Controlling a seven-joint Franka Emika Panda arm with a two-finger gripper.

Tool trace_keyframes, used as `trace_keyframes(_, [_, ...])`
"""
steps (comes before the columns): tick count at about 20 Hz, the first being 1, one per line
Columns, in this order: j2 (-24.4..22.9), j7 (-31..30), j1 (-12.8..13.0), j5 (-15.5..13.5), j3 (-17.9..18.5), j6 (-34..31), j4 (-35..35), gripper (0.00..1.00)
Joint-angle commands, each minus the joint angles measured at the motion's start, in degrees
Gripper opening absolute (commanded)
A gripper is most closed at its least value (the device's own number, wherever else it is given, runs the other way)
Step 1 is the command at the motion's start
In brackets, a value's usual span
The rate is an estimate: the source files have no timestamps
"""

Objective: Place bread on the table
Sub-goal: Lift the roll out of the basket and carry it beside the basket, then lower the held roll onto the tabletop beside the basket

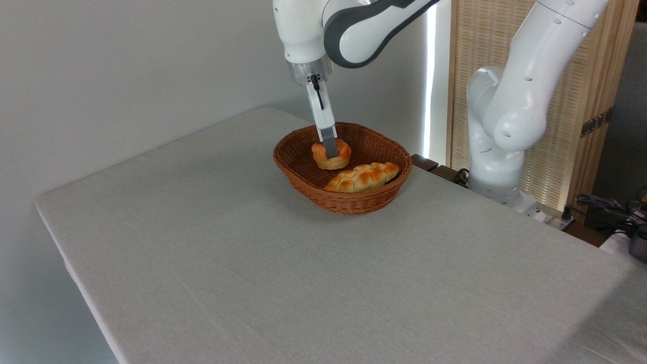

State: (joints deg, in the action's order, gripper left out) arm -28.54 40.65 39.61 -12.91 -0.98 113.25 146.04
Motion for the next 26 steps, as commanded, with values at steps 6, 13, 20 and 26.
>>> trace_keyframes(6, [0.4,0.0,0.4,0.7,7.8,-14.4,-18.6,0.29])
trace_keyframes(13, [12.3,0.4,0.6,10.2,16.0,-12.4,-32.1,0.34])
trace_keyframes(20, [34.0,-0.2,0.4,7.1,18.6,0.0,-41.6,0.51])
trace_keyframes(26, [38.9,-1.1,0.3,6.3,18.6,3.3,-43.4,0.95])
